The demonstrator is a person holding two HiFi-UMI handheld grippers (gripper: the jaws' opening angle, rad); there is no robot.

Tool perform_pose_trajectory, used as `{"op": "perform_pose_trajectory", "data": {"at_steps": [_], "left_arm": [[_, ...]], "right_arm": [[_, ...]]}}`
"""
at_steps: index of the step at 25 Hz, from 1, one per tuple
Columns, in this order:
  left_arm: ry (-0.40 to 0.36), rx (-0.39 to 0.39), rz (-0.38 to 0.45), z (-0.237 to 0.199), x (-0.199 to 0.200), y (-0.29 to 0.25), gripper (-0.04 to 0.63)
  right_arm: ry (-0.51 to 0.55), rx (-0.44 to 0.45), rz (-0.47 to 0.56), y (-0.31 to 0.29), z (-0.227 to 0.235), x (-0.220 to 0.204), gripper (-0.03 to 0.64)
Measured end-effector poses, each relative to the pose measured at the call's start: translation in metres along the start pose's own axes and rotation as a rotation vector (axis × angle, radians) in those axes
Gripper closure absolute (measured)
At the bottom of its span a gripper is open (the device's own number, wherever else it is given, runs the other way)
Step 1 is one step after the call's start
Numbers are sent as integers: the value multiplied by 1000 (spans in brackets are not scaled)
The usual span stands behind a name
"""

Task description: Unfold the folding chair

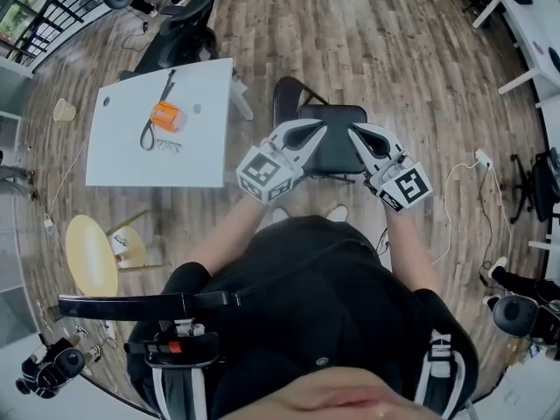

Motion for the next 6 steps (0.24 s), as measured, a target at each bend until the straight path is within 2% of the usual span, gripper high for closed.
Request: {"op": "perform_pose_trajectory", "data": {"at_steps": [6], "left_arm": [[1, -2, -3, 6, -1, -3, 591]], "right_arm": [[-13, -3, 5, 6, 2, 1, 609]]}}
Point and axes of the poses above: the fingertips, and each gripper's own axes: y backward along the fingers, z to its right, x out of its top, the point moved 3 cm from there along y, backward along the fingers, and after that the axes turned 8 degrees about y, right-handed, at the moved point
